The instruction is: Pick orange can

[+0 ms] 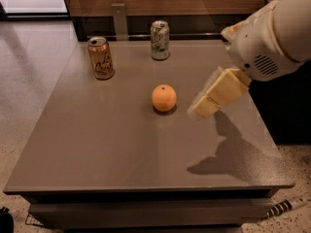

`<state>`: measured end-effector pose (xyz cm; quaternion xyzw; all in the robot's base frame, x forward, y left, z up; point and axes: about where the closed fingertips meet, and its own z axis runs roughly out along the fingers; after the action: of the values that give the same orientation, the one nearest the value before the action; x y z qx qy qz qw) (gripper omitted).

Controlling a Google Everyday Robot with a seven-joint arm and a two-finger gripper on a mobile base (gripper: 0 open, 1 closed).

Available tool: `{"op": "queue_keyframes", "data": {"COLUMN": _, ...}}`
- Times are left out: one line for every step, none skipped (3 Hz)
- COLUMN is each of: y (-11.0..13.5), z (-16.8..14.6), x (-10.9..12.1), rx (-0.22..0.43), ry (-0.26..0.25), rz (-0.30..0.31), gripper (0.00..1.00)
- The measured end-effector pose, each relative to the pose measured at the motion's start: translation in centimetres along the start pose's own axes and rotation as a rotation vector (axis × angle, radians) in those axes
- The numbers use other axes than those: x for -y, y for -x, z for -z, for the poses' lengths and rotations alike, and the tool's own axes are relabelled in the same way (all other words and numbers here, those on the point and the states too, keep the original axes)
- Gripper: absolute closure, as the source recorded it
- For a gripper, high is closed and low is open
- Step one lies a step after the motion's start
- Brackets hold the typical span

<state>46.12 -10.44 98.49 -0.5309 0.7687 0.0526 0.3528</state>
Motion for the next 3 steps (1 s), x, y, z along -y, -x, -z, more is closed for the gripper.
{"op": "queue_keyframes", "data": {"y": 3.9, "z": -4.5, "x": -0.9, "rx": 0.239, "ry": 0.02, "rz": -0.112, "gripper": 0.0}}
{"op": "queue_keyframes", "data": {"y": 6.9, "z": -6.0, "x": 0.6, "rx": 0.405, "ry": -0.031, "rz": -0.148, "gripper": 0.0}}
{"op": "queue_keyframes", "data": {"y": 8.5, "z": -5.3, "x": 2.3, "rx": 0.457, "ry": -0.106, "rz": -0.158, "gripper": 0.0}}
